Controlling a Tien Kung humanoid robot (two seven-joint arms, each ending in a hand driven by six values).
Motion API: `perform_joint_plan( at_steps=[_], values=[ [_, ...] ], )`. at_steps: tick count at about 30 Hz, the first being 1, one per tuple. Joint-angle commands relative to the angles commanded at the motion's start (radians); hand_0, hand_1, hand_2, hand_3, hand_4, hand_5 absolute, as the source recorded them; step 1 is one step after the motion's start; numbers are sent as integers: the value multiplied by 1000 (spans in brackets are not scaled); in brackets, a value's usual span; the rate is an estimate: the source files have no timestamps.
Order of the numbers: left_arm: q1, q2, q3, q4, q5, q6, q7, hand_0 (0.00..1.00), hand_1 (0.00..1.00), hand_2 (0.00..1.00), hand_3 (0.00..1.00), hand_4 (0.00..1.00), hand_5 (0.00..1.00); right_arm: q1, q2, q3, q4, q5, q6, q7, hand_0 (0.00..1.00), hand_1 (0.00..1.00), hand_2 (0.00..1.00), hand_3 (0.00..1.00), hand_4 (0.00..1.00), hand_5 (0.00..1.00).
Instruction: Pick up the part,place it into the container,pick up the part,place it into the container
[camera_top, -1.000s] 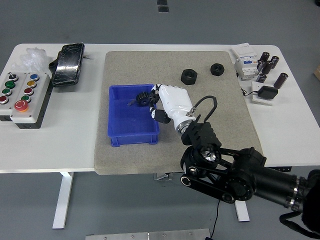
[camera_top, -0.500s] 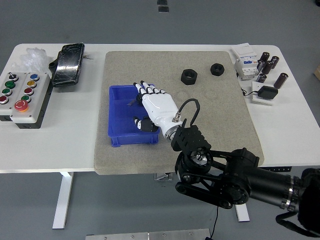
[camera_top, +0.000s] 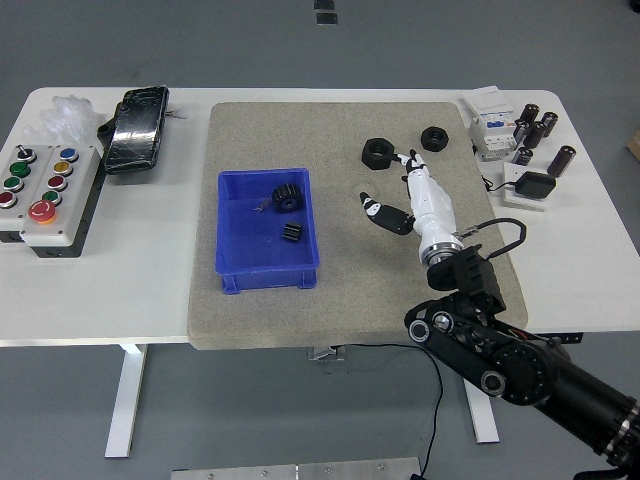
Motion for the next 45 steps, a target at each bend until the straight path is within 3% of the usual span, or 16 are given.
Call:
perform_joint_plan(
  at_steps=[7,16,28,45],
  values=[
    [5,-5,-5,0,3,1,0,665,579,552,658,651,474,-154,-31,222,78,-154,0,-40,694,813,823,844,774,355],
    [-1,-5,-3,0,8,-1,-2,665,579,552,658,651,475,-285,-36,386,58,-211,0,-69,695,812,821,840,775,406],
    [-5,-2,-1,0,19,-4,-2,664,579,551,657,645,478,-297,-17,361,-1,-181,0,-50,697,786,813,830,784,447],
    [-9,-8,13,0,8,-5,-8,664,578,550,654,643,486,-298,-8,301,-7,-142,0,-16,691,777,809,818,769,471]
  ],
)
